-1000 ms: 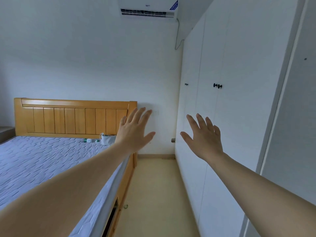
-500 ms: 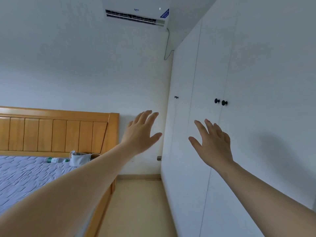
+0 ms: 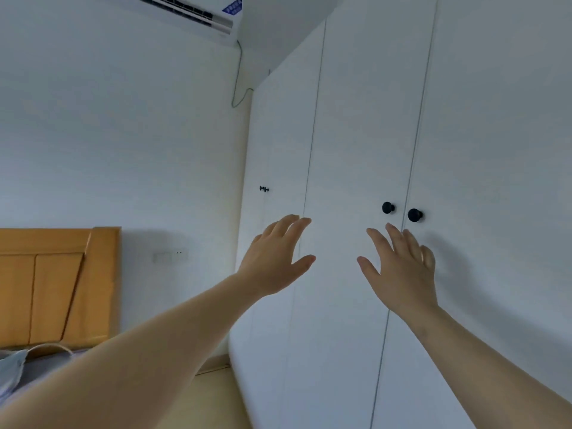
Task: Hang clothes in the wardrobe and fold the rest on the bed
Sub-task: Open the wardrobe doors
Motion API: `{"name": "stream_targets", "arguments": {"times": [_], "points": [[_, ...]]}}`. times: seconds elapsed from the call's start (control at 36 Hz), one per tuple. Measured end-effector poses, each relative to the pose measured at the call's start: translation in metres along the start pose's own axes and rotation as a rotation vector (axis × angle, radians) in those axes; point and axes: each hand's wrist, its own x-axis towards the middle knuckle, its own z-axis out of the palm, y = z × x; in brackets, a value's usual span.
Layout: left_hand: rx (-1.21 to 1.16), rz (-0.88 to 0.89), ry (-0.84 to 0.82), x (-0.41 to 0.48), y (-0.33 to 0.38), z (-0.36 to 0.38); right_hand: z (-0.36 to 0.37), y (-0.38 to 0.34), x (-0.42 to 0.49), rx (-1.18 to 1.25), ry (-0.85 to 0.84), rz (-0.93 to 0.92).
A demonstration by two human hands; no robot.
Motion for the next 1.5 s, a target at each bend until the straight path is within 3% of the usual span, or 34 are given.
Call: {"name": "stream_targets", "arguments": {"times": [0.11, 0.22, 0.42, 0.61, 0.86, 1.17, 1.33, 1.5], "points": [[-0.103, 0.083, 0.018, 0.047, -0.004, 0.042, 0.017, 0.026, 0.039, -0.099, 0.117, 0.06], [-0.207, 0.157, 0.058, 0.092, -0.001, 0.079, 0.041, 0.051, 0.077, -0.121, 0.365, 0.046], [-0.425, 0.263, 0.181, 0.163, 0.017, 0.133, 0.055, 0.068, 0.112, -0.322, 0.49, 0.028], [-0.731, 0.297, 0.336, 0.214, 0.039, 0.177, 0.07, 0.071, 0.121, -0.273, 0.67, 0.014], [-0.701, 0.459, 0.506, 0.244, 0.049, 0.222, 0.074, 0.069, 0.14, -0.135, 1.031, 0.104], [-0.556, 0.533, 0.718, 0.259, 0.046, 0.245, 0.073, 0.038, 0.144, -0.122, 0.937, 0.505], [-0.561, 0.575, 0.654, 0.257, 0.039, 0.245, 0.066, 0.022, 0.143, -0.203, 0.795, 0.653], [-0.567, 0.634, 0.471, 0.248, 0.022, 0.235, 0.051, 0.002, 0.137, -0.287, 0.632, 0.768]]}}
